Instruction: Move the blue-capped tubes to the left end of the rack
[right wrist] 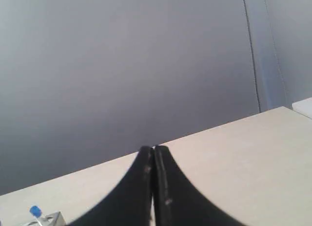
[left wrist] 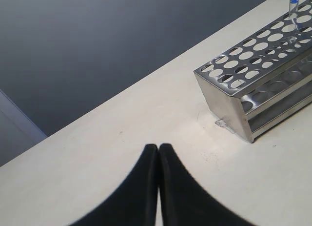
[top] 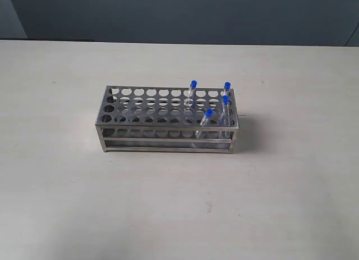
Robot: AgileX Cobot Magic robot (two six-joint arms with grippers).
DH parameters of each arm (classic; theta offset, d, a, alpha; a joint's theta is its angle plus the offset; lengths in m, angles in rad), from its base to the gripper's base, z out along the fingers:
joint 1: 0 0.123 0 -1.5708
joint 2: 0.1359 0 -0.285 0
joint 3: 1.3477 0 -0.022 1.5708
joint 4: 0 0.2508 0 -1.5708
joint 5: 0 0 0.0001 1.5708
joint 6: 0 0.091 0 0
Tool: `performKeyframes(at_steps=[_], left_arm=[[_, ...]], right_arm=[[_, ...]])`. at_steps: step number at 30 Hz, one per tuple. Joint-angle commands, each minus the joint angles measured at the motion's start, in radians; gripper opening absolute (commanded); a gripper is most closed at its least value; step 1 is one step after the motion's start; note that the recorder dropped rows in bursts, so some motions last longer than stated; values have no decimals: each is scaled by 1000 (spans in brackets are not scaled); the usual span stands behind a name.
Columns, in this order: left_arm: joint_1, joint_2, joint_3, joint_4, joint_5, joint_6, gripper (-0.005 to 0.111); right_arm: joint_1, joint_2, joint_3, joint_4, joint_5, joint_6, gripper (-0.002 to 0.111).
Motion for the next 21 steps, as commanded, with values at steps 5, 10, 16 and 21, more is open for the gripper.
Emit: performKeyframes(at_steps=[5, 10, 16, 21], left_arm=[[-4, 3, -5, 2, -8, -5, 1], [-4, 3, -5, 2, -8, -5, 1], [-4, 3, -5, 2, -8, -5, 1], [-4, 3, -5, 2, -8, -5, 1]], right_arm=[[-6, -4, 1, 146, -286, 123, -1], [-6, -4, 1, 209, -400, 219, -1], [-6, -4, 1, 209, -468, 223, -1], [-6, -4, 1, 211, -471, 223, -1]])
